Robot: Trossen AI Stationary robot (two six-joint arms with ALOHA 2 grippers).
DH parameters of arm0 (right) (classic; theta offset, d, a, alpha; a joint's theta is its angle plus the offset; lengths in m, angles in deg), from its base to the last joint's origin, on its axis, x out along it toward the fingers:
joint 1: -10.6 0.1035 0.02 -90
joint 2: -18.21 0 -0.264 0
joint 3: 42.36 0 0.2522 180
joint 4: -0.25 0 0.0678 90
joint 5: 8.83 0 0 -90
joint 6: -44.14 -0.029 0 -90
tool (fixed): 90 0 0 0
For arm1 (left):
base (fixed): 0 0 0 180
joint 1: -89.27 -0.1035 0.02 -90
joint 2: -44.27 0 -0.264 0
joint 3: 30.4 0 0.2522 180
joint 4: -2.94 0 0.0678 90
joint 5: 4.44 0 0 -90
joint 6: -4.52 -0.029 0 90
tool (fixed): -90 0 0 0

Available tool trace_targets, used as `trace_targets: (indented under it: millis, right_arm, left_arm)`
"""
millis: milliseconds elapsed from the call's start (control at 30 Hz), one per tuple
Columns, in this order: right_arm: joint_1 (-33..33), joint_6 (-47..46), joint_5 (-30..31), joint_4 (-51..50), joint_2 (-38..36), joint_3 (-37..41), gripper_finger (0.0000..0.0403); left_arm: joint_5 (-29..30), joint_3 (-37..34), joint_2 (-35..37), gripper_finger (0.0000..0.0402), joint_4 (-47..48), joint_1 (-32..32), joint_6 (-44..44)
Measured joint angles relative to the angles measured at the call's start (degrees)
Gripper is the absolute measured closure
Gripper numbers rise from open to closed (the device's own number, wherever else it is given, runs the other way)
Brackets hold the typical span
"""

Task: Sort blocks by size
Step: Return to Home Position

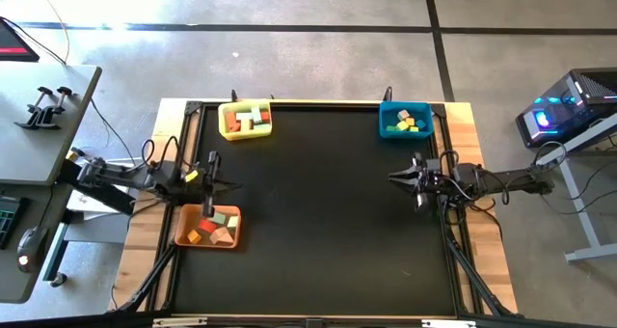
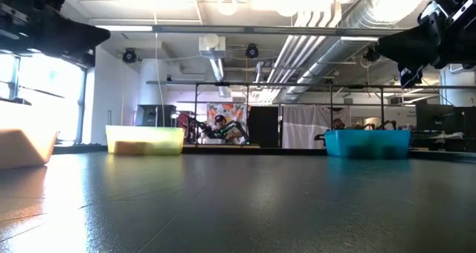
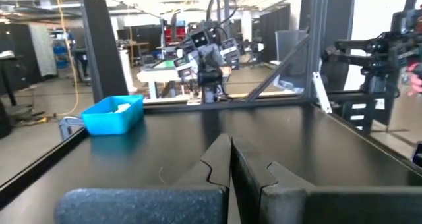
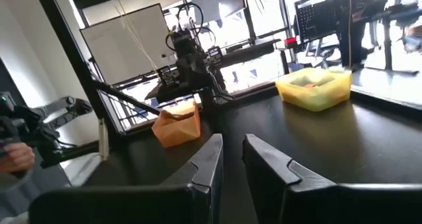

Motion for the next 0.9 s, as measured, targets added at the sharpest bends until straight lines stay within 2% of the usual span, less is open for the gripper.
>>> trace_targets:
  millis: [100,200,333,467,633,900]
  right_arm:
    - [0.0,-1.43,-0.17,-0.03,0.09,0.0,0.0344]
    - [-0.12,2.71,-0.2,-0.3,0.04,-0.02,0.0344]
    - [-0.43,3.62,-0.24,-0.3,-0.03,-0.02,0.0344]
    - [-0.44,4.82,-0.72,-0.42,0.04,-0.02,0.0344]
    - [-0.44,5.15,-1.31,-0.49,0.06,-0.04,0.0344]
    - [-0.44,5.2,-1.29,-0.49,0.06,-0.04,0.0344]
  left_arm:
    - [-5.16,0.0,-0.01,0.0401,-0.69,-3.91,0.99]
    - [-10.62,0.0,-0.02,0.0401,-1.37,-8.05,2.66]
    - [-14.31,0.0,-0.07,0.0401,-3.9,-12.13,3.58]
    - [-14.53,0.0,-0.1,0.0401,-4.14,-14.17,3.9]
    - [-12.08,0.0,-0.29,0.0401,2.23,-14.87,3.35]
    - [-11.18,0.0,-0.9,0.0401,1.95,-14.85,5.51]
